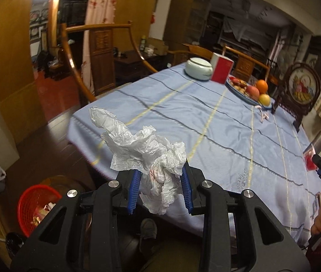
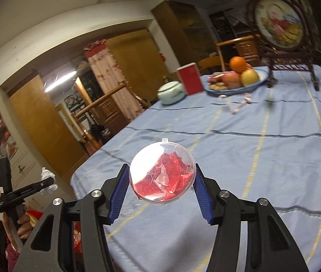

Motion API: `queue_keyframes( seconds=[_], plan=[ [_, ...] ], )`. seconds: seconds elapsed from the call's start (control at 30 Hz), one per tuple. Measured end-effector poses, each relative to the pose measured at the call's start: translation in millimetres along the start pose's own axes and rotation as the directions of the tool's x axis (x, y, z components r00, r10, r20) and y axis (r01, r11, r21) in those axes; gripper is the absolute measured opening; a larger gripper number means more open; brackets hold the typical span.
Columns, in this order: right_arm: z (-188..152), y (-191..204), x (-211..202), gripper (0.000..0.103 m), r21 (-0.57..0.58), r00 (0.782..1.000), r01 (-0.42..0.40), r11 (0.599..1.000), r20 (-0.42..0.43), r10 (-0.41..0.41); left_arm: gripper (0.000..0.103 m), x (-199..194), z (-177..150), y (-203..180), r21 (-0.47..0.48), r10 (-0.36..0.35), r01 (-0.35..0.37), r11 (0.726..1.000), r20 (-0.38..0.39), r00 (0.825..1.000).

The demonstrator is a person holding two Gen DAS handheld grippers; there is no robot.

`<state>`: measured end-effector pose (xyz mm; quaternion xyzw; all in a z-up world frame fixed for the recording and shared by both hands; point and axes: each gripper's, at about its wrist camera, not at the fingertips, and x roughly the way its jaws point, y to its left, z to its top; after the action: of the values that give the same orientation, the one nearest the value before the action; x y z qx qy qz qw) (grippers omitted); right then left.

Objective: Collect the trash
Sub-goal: 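Carry the plastic bag and jelly cup over the red wastebasket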

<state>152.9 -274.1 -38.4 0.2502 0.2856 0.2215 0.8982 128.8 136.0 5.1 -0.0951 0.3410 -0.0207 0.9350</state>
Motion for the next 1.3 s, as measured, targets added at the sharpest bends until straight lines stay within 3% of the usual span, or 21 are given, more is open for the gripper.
queue_keyframes(
  seconds=[0.2, 0.57, 0.73, 1.07, 1.17, 1.23, 1.3],
  plan=[
    [-10.7, 61.3, 2.5, 0.055, -0.074, 0.998, -0.063, 0.995, -0.021, 0.061, 0.033, -14.4, -12.3, 37.8, -0.064, 0.003, -0.003, 0.998, 0.004, 1.0],
    [-38.0, 159.9, 17.9, 0.055, -0.202, 0.99, -0.132, 0.971, -0.081, 0.117, 0.034, -48.2, -45.5, 124.8, -0.187, 0.12, -0.112, 0.976, 0.035, 0.992],
    [-52.6, 197.1, 31.2, 0.055, -0.226, 0.979, -0.185, 0.956, -0.129, 0.159, 0.036, -52.3, -68.4, 171.7, -0.26, 0.205, -0.192, 0.946, 0.023, 0.979],
    [-85.8, 242.4, 77.1, 0.055, -0.239, 0.948, -0.255, 0.937, -0.253, 0.193, 0.037, -14.3, -107.1, 272.2, -0.418, 0.215, -0.24, 0.876, -0.106, 0.971],
    [-93.3, 249.9, 91.2, 0.055, -0.236, 0.937, -0.268, 0.934, -0.288, 0.196, 0.063, 0.1, -118.5, 292.2, -0.447, 0.19, -0.237, 0.863, -0.148, 0.971],
    [-98.1, 255.0, 98.0, 0.055, -0.238, 0.932, -0.275, 0.932, -0.305, 0.197, 0.087, 2.7, -125.2, 298.8, -0.47, 0.197, -0.247, 0.847, -0.155, 0.968],
    [-104.1, 262.8, 105.5, 0.055, -0.241, 0.924, -0.284, 0.928, -0.327, 0.197, 0.091, 1.2, -131.3, 303.7, -0.489, 0.199, -0.246, 0.837, -0.148, 0.969]
  ],
)
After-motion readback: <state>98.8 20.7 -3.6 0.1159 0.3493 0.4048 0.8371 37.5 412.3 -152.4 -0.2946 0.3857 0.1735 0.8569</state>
